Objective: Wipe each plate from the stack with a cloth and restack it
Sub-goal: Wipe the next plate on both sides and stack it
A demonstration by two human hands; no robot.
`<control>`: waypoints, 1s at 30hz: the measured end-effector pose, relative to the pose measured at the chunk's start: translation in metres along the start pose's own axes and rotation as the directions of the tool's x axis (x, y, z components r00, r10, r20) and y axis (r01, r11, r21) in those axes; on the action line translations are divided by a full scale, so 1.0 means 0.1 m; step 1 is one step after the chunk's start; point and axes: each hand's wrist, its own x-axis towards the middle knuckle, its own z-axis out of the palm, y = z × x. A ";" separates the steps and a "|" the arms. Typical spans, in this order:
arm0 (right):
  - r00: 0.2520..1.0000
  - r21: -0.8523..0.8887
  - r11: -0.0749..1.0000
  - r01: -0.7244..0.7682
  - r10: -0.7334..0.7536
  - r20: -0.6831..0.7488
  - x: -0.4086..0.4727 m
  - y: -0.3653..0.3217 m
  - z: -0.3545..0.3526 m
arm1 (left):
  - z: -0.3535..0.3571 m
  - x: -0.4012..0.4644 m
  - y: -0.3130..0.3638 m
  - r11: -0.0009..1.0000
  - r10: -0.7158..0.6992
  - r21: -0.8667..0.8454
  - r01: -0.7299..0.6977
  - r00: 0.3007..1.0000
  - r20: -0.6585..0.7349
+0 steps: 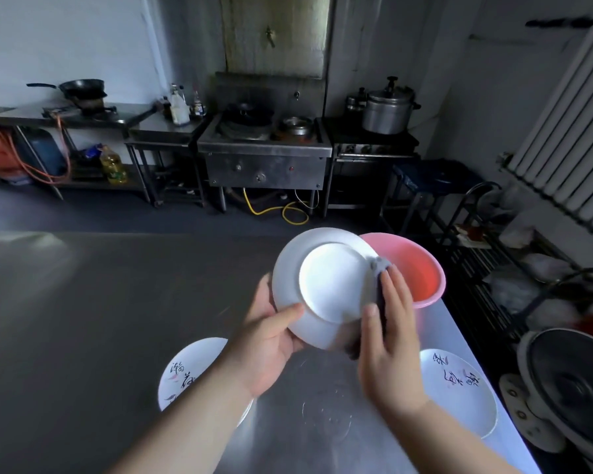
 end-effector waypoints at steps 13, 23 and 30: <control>0.957 -0.086 0.993 0.083 -0.055 0.285 -0.33 0.00 -0.07 | 0.00 -0.02 -0.02 0.999 0.044 0.007 -0.043 0.996 -0.079; 0.979 -0.177 0.984 0.027 0.009 0.203 0.01 -0.03 -0.06 | 0.18 -0.01 -0.20 0.993 0.085 -0.073 -0.093 0.991 -0.103; 0.979 0.148 0.968 -0.203 0.196 0.065 -0.02 -0.01 -0.17 | 0.32 -0.06 -0.21 0.995 0.085 0.056 -0.086 0.996 0.027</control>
